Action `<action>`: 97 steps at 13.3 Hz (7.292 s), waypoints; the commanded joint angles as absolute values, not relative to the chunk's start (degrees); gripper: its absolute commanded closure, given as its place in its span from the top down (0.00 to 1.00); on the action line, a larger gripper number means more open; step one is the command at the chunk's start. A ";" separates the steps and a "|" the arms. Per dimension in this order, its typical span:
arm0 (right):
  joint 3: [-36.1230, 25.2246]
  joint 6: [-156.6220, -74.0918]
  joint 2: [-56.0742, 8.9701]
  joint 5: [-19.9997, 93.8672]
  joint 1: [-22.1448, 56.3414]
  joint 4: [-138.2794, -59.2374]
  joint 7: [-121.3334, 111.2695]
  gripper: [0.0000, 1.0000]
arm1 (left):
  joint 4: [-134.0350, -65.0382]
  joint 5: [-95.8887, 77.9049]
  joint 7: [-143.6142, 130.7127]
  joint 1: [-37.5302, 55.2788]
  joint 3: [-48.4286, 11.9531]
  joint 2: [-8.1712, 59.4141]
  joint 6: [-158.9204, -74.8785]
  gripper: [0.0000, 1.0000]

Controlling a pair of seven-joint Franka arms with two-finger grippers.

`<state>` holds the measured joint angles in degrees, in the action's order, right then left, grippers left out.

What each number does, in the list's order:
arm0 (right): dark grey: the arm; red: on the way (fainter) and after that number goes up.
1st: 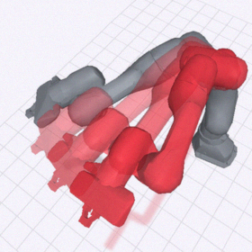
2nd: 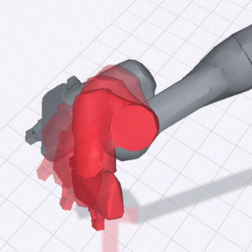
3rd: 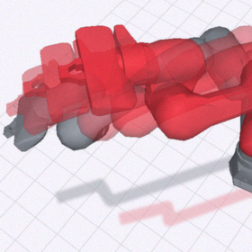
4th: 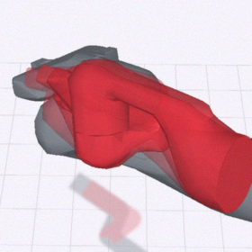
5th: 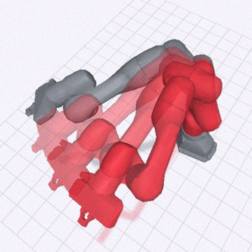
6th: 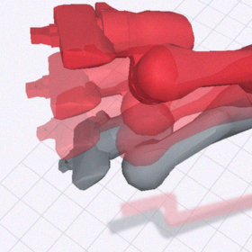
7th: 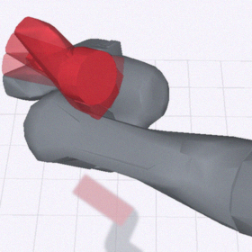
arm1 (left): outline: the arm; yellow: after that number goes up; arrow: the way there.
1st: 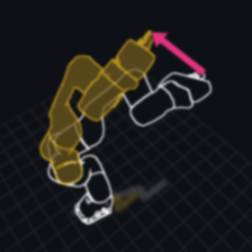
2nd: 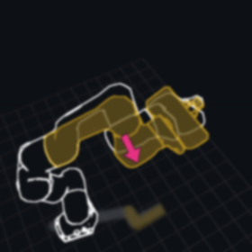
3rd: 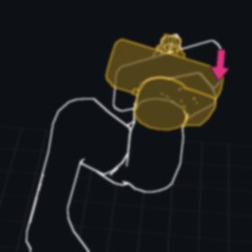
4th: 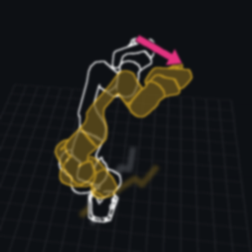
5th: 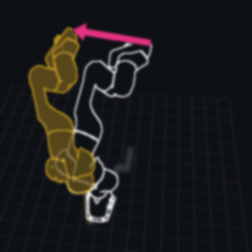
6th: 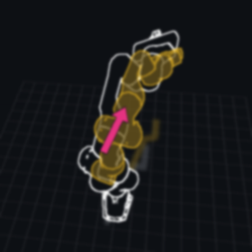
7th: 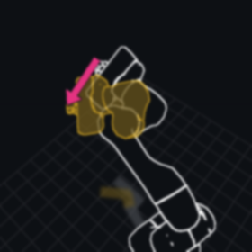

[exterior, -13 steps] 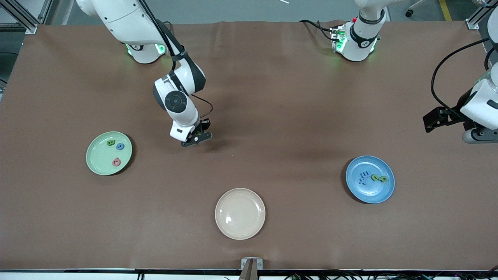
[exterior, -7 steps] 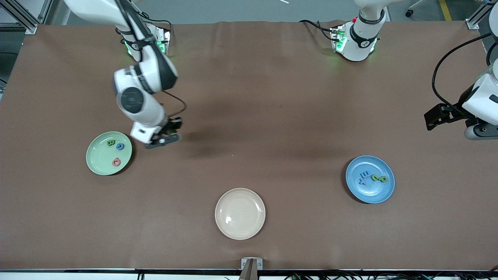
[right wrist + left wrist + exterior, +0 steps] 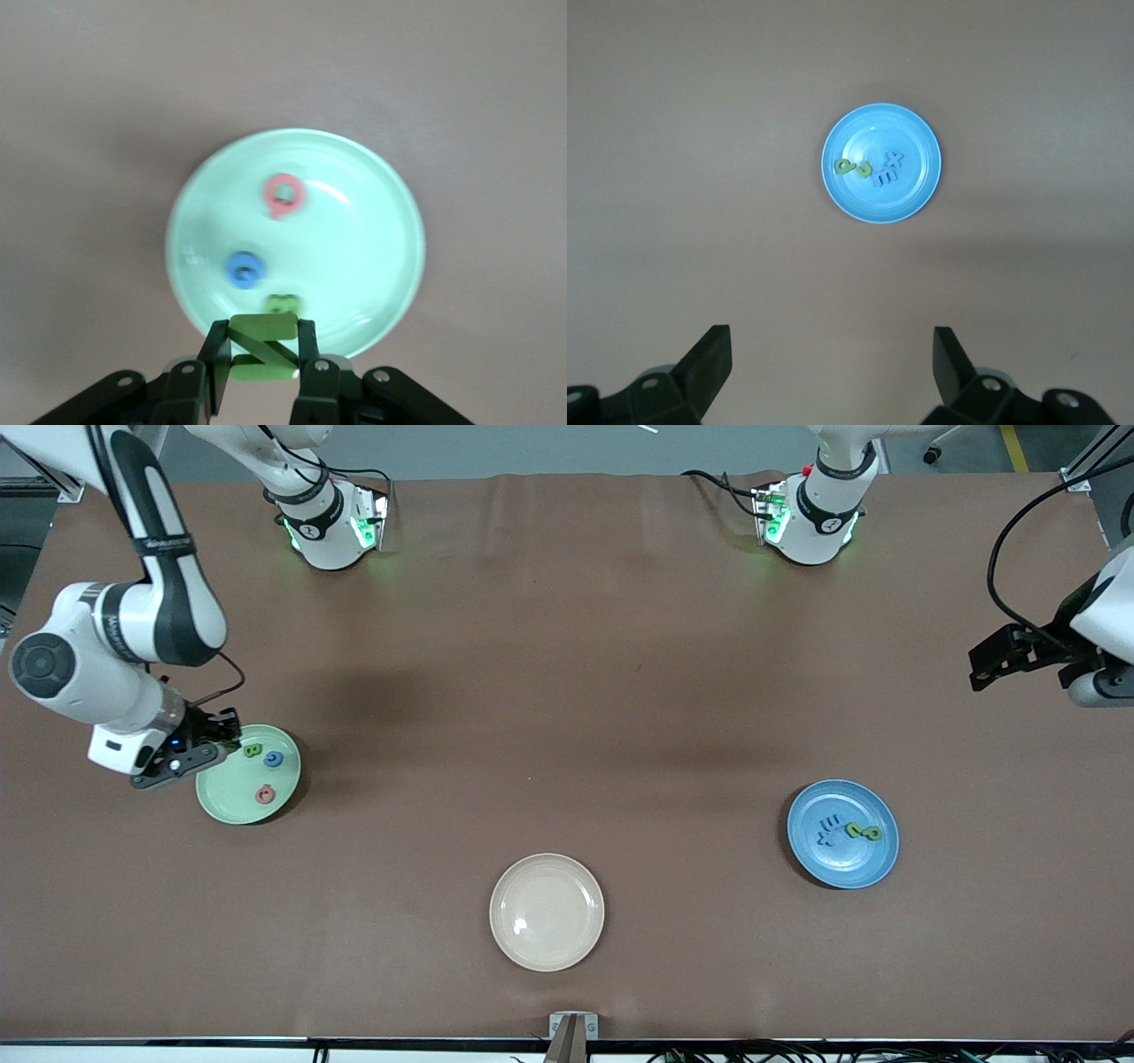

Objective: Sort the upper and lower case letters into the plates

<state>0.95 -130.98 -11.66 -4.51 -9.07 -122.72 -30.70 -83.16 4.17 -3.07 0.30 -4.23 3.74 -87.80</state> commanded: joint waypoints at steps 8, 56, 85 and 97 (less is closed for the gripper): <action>2.37 -142.21 -27.15 -5.18 -13.89 -117.08 -34.80 0.17 | -90.00 0.97 -0.97 0.19 -3.40 -2.55 -87.10 1.00; 3.08 -85.96 0.26 -0.97 -3.95 -86.75 4.41 1.00 | -92.90 1.14 -0.97 -0.97 -6.50 -4.22 -88.42 1.00; 3.16 -86.31 -0.09 -0.35 -5.71 -84.11 3.87 1.00 | -93.08 1.05 -1.58 -0.88 -6.59 -3.96 -88.59 1.00; 3.25 -86.57 -0.09 -0.35 -5.71 -84.11 3.87 1.00 | -91.50 1.06 -0.88 -0.97 -6.50 -3.25 -88.86 1.00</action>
<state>2.79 -86.86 0.58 -1.14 -5.08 -85.31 4.45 -92.10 1.97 -1.99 -0.26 -6.15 -2.87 -88.65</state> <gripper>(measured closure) 0.000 0.000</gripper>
